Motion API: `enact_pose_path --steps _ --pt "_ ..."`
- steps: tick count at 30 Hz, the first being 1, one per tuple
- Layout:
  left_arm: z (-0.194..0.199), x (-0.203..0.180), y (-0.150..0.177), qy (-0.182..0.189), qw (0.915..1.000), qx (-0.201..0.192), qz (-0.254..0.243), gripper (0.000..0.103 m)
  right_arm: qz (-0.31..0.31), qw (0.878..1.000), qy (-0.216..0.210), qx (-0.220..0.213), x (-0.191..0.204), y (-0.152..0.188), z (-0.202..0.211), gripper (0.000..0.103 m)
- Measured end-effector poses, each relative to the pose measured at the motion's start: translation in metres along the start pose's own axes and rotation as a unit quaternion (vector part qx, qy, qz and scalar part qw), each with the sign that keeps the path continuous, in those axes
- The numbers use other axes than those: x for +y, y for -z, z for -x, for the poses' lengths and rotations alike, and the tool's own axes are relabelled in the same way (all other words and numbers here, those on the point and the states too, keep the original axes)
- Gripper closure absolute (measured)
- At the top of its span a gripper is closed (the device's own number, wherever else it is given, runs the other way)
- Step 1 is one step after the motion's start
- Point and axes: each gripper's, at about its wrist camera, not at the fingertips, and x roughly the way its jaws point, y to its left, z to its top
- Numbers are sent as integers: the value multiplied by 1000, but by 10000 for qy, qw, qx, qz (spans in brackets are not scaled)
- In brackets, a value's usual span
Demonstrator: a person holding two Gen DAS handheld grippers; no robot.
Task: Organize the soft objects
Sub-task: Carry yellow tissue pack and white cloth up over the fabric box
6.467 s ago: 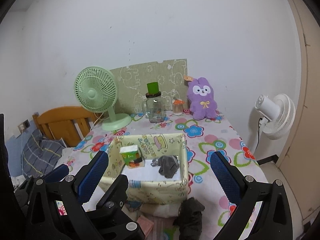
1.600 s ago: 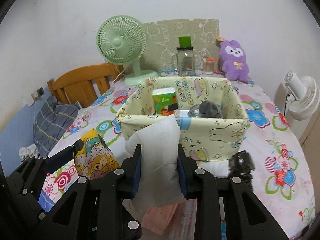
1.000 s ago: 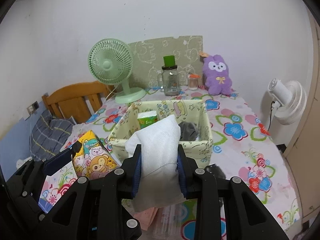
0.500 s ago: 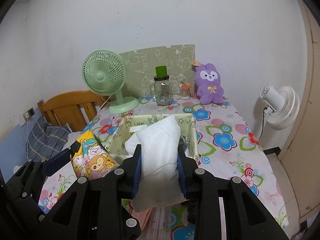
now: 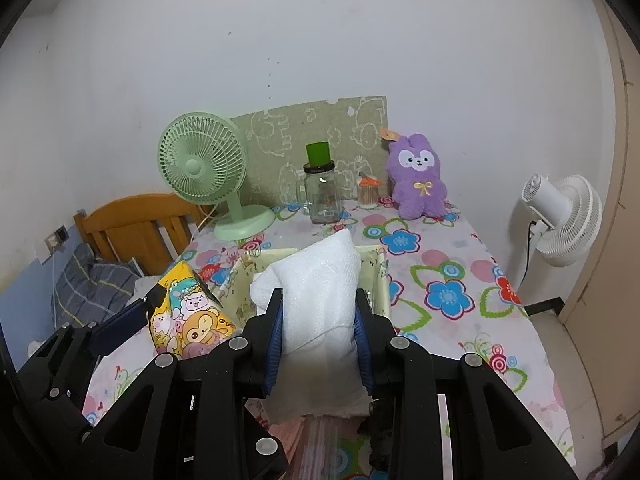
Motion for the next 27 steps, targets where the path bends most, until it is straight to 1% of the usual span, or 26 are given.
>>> enact_pose_path --steps 14,27 --pt "-35 5 -16 -4 10000 56 46 18 -38 10000 -19 1 -5 -16 -36 69" --pt "-67 11 -21 -67 9998 180 41 18 -103 9999 -44 114 -7 -23 -76 69"
